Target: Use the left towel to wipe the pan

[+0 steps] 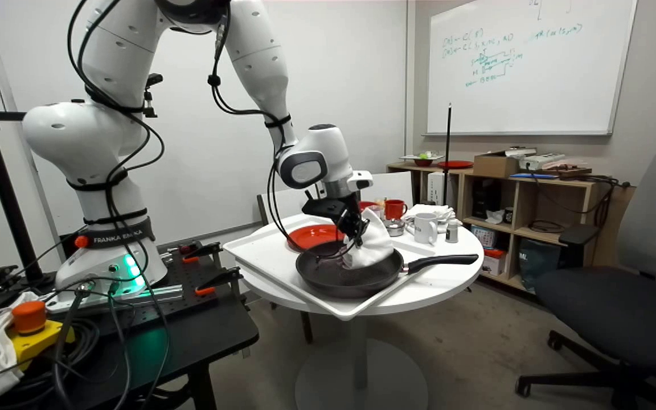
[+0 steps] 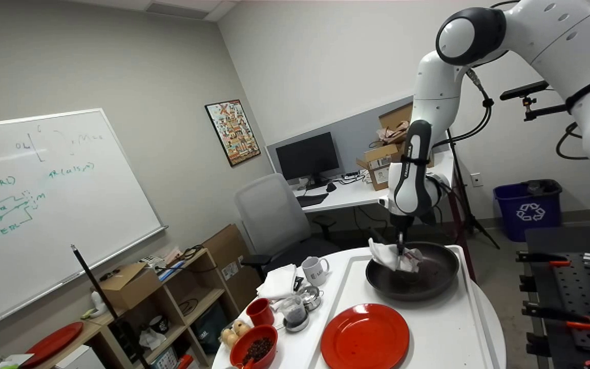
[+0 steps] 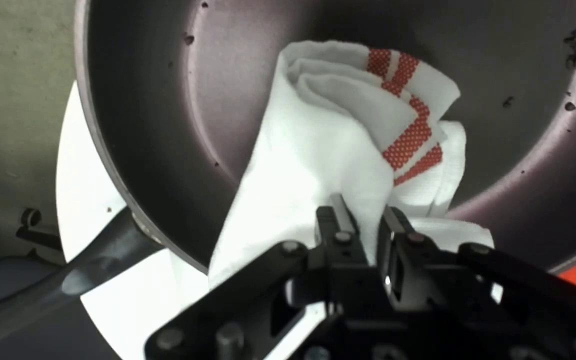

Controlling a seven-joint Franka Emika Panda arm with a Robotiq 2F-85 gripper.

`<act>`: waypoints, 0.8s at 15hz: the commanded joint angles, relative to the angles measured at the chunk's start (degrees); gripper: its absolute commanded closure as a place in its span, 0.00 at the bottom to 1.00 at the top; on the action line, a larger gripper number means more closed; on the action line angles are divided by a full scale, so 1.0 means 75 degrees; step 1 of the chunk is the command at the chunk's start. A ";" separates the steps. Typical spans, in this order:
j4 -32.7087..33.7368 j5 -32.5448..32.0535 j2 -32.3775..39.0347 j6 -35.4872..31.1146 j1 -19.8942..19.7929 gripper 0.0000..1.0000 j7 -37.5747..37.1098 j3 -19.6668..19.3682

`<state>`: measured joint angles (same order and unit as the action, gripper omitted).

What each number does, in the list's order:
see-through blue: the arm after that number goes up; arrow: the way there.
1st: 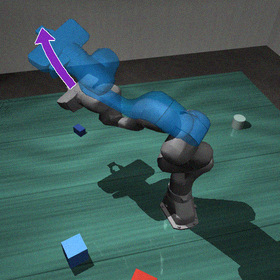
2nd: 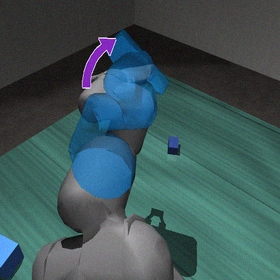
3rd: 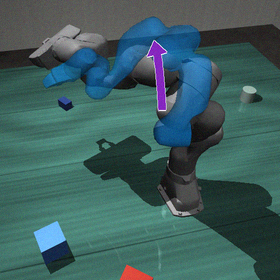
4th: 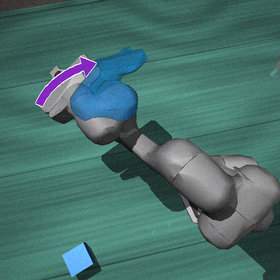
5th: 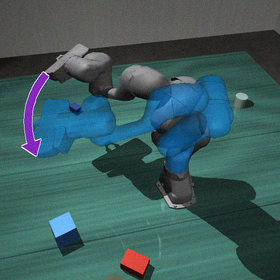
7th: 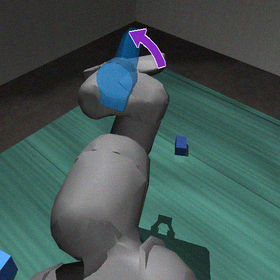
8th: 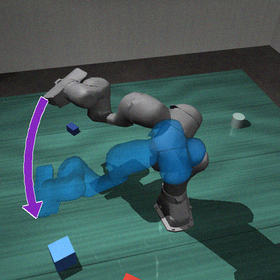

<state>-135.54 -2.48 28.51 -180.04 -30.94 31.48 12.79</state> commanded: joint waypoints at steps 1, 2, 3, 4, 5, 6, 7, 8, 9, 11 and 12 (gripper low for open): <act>-0.1204 -0.0538 -0.1075 -0.0759 0.0111 0.97 -0.0361 0.0181; -0.1451 -0.0736 -0.1281 -0.0923 0.0234 0.97 -0.0448 0.0179; -0.1647 -0.0950 -0.1447 -0.1046 0.0336 0.97 -0.0568 0.0184; -0.1867 -0.0702 -0.1620 -0.1134 0.0454 0.97 -0.0194 0.0285; -0.2042 -0.0743 -0.1772 -0.1179 0.0602 0.97 -0.0245 0.0299; -0.2206 -0.0739 -0.1912 -0.1187 0.0777 0.97 -0.0225 0.0339; -0.2339 -0.0760 -0.2041 -0.1095 0.0918 0.97 -0.0198 0.0426; -0.2470 -0.0755 -0.2171 -0.1069 0.1133 0.97 -0.0190 0.0449; -0.2598 -0.0742 -0.2314 -0.0961 0.1374 0.97 -0.0191 0.0491; -0.2776 -0.0731 -0.2500 -0.0856 0.1875 0.97 -0.0159 0.0483; -0.2849 -0.0713 -0.2583 -0.0786 0.2210 0.97 -0.0138 0.0400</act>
<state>-153.80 -7.64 13.36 -187.62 -19.35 29.70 16.64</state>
